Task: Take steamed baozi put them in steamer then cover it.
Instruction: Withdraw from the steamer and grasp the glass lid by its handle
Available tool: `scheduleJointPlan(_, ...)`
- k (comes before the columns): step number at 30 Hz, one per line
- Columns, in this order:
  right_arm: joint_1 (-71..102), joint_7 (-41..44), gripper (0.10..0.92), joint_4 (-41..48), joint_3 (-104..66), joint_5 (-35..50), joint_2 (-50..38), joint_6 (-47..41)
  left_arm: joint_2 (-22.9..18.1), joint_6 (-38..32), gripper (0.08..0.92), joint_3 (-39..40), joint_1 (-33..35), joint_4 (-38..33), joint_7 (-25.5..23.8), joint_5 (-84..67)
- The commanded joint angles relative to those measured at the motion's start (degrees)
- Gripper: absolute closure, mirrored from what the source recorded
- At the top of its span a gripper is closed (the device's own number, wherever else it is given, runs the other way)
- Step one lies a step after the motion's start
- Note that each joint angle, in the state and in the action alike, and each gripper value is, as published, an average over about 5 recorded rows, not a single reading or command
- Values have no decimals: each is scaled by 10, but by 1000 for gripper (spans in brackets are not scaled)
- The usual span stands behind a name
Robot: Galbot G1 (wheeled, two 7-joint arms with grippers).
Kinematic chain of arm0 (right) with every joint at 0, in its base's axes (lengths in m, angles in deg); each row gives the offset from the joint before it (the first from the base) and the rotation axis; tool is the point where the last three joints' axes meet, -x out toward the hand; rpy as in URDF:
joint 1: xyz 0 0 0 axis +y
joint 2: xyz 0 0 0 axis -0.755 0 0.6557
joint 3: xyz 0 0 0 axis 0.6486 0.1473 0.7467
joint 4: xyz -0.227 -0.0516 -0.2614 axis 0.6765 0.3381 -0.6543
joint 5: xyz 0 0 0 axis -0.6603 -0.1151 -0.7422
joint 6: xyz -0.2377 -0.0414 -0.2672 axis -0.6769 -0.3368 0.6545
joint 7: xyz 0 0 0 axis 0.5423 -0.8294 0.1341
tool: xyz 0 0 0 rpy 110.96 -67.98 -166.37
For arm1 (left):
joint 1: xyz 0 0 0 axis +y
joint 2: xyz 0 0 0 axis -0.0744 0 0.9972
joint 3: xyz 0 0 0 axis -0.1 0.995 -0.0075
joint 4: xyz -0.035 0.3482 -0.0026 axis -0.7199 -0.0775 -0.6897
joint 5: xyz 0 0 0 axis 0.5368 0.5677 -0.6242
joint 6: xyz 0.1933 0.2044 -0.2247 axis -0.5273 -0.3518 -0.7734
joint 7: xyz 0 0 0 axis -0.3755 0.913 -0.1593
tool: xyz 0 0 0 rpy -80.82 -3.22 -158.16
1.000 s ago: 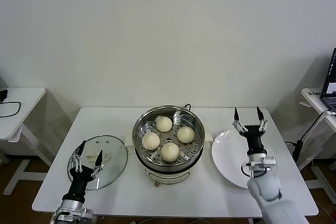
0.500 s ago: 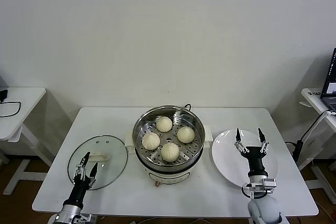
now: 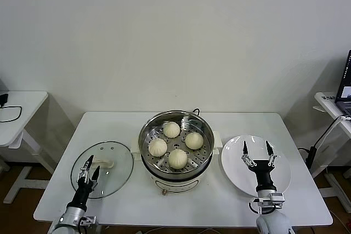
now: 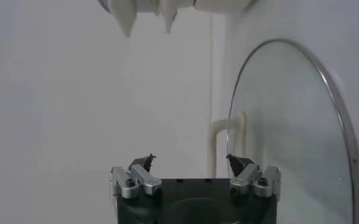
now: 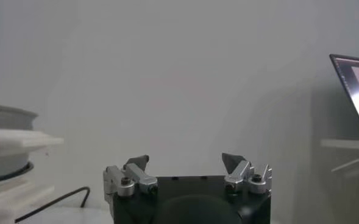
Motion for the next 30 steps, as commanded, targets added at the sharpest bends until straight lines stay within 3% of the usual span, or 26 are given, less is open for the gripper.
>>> scheduleJointPlan(1,6,2,203,1,-4,-4,4,1,2,7,177,8,-43,32,3,12)
scheduleJointPlan(30,6,0,203,-2,-14,-7,2,3,-5,25,194,29,-75,54,-31,7)
